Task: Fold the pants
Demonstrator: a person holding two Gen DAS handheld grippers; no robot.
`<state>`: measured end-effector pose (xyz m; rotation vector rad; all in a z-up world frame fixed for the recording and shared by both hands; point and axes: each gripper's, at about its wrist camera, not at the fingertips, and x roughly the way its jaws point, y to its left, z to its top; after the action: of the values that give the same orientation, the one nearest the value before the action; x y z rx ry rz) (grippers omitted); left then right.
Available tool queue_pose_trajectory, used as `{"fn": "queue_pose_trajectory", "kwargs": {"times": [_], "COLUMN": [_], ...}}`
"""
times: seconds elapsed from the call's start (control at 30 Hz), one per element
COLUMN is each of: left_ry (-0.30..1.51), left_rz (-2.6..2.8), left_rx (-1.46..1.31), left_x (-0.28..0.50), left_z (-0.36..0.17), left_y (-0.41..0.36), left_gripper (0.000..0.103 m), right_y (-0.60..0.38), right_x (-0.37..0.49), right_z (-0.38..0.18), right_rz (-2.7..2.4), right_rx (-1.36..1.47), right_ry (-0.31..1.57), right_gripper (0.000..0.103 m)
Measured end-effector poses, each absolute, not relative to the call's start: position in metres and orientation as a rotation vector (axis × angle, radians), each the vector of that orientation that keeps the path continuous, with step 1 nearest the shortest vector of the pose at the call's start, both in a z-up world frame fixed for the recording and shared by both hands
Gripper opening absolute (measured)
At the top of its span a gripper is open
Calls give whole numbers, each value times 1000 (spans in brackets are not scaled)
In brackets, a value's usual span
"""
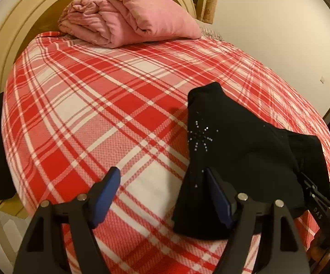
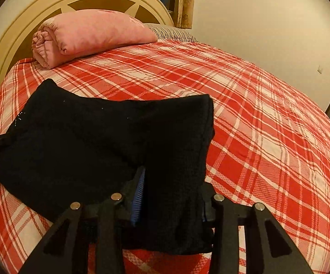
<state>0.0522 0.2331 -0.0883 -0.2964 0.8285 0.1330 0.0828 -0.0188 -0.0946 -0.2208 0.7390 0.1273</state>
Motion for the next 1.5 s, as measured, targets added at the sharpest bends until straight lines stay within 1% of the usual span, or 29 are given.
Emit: {"fn": "queue_pose_trajectory", "kwargs": {"times": [0.17,0.37,0.43,0.57,0.7,0.93,1.13,1.23,1.27,1.3,1.33,1.37,1.43,1.5], "left_ry": [823,788,772,752,750,767,798,817,854,882,899,921,924,907], "left_rz": [125,149,154,125,127,82,-59,21,62,74,104,137,182,209], "left_rx": [-272,-203,-182,-153,-134,-198,-192,-114,-121,-185,-262,-326,-374,-323], "left_x": [47,49,49,47,46,32,24,32,38,42,43,45,47,50], "left_z": [-82,-69,-63,-58,-57,-70,-80,-88,-95,-102,-106,-111,-112,-108], "left_y": [232,229,225,220,224,255,239,226,227,234,244,253,263,259], "left_gripper": [79,77,77,77,77,77,77,78,81,85,95,101,101,101], "right_y": [-29,-33,-24,-9,-15,-12,-17,-17,-18,-18,-18,-18,-18,-18], "right_x": [75,42,36,38,57,52,51,51,51,51,51,51,51,51], "right_z": [-85,-50,-44,-55,-91,-94,-95,-95,-95,-95,-94,-94,-94,-94], "right_rz": [149,79,125,213,212,223,233,233,234,236,237,239,238,236], "right_rx": [-174,-163,-176,-188,-162,-195,-174,-173,-171,-168,-166,-163,-164,-169], "right_ry": [714,534,523,563,715,700,699,699,699,699,699,699,698,697], "right_gripper": [44,44,44,44,44,44,44,44,44,44,44,44,44,44]}}
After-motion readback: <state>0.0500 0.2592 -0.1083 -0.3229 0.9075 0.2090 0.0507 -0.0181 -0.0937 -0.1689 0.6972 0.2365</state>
